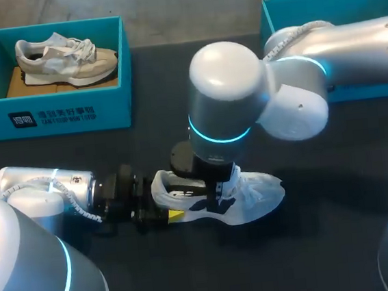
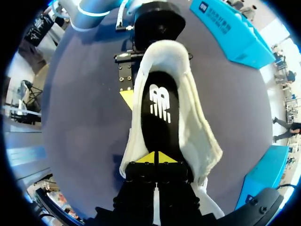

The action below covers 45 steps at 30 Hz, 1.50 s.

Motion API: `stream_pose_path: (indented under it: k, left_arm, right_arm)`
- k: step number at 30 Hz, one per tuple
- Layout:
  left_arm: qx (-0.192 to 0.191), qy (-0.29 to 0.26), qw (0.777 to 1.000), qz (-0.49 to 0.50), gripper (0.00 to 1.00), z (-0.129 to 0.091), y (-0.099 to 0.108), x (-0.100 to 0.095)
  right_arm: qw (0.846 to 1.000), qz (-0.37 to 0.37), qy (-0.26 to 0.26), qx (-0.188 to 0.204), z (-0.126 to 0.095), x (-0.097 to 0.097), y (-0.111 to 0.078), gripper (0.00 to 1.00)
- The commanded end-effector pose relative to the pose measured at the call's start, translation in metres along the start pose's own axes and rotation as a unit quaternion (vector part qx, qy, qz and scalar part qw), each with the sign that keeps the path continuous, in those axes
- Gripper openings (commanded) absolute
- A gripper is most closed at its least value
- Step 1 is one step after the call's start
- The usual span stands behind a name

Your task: Take the shoe out of the shoebox, open the shoe tongue, remove and reinsert the insole, then place the shoe into the shoebox

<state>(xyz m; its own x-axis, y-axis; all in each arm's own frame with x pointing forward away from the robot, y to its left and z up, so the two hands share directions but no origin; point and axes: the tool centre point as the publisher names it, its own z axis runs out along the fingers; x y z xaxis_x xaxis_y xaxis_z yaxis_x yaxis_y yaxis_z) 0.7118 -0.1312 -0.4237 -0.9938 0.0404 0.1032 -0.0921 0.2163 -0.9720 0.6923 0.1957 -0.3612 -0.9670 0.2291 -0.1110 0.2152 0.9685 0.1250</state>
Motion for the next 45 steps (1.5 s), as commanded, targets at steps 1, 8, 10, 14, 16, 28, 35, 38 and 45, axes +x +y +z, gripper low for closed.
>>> stream_pose_path:
  k: [1,8,10,14,16,28,35,38,45]
  left_arm:
    - [-0.001,0.0,1.0,-0.001,0.0,0.0,0.002,-0.003]
    - [-0.001,0.0,1.0,-0.001,0.0,0.0,0.002,-0.003]
    - [-0.001,0.0,1.0,-0.001,0.0,0.0,0.002,-0.003]
    - [-0.001,0.0,1.0,-0.001,0.0,0.0,0.002,-0.003]
    - [-0.001,0.0,1.0,-0.001,0.0,0.0,0.002,-0.003]
    - [-0.001,0.0,1.0,-0.001,0.0,0.0,0.002,-0.003]
    - [-0.001,0.0,1.0,-0.001,0.0,0.0,0.002,-0.003]
    - [-0.001,0.0,1.0,-0.001,0.0,0.0,0.002,-0.003]
    - [-0.001,0.0,1.0,-0.001,0.0,0.0,0.002,-0.003]
  right_arm:
    - [0.999,0.008,-0.014,-0.042,-0.003,0.0,-0.013,0.0]
    - [1.0,0.005,-0.016,-0.013,-0.004,-0.009,-0.006,0.0]
    - [1.0,0.005,-0.015,0.007,-0.002,-0.012,-0.001,0.0]
    - [0.999,-0.005,-0.031,0.023,0.002,-0.018,0.007,0.0]
    - [0.999,-0.011,-0.037,0.024,0.004,-0.02,0.01,0.0]
    - [0.998,-0.015,-0.043,0.05,0.03,-0.022,0.012,0.0]
    - [0.997,-0.007,-0.063,0.047,0.04,-0.023,0.002,0.0]
    - [0.996,-0.004,-0.074,0.042,0.039,-0.024,-0.002,0.0]
    - [0.996,0.001,-0.072,0.054,0.04,-0.025,-0.008,0.0]
